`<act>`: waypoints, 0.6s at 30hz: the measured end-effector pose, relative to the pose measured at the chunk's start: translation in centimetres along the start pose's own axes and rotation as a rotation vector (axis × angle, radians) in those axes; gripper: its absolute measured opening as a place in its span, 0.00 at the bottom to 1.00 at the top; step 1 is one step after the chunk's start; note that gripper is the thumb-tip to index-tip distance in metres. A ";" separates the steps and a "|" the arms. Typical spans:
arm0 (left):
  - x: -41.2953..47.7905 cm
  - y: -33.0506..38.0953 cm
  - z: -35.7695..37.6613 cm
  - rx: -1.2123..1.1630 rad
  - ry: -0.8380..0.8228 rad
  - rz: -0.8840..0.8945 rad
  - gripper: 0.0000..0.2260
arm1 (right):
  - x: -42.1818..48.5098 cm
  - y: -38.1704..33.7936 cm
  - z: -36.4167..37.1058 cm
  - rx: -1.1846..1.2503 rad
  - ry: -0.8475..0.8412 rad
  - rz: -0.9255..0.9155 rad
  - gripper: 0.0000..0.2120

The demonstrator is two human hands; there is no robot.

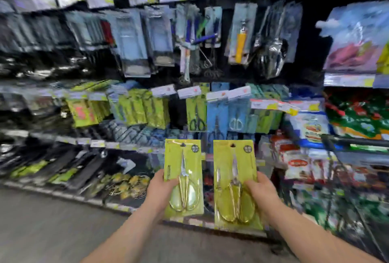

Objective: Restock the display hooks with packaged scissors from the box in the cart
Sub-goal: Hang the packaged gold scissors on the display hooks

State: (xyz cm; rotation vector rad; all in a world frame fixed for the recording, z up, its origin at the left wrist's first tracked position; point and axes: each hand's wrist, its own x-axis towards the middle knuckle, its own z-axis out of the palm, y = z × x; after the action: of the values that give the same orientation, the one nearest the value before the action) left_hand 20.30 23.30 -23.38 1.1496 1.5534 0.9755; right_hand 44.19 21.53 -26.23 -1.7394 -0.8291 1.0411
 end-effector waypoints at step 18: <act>8.8 -2.4 -15.0 -0.198 0.303 -0.109 0.13 | 6.7 -7.2 21.6 -0.209 -0.355 -0.125 0.22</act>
State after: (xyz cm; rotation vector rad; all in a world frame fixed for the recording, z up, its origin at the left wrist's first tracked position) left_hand 4.19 30.28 -23.94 0.7977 1.6930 1.2416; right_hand 26.83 37.71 -26.26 -1.6701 -1.2930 1.2330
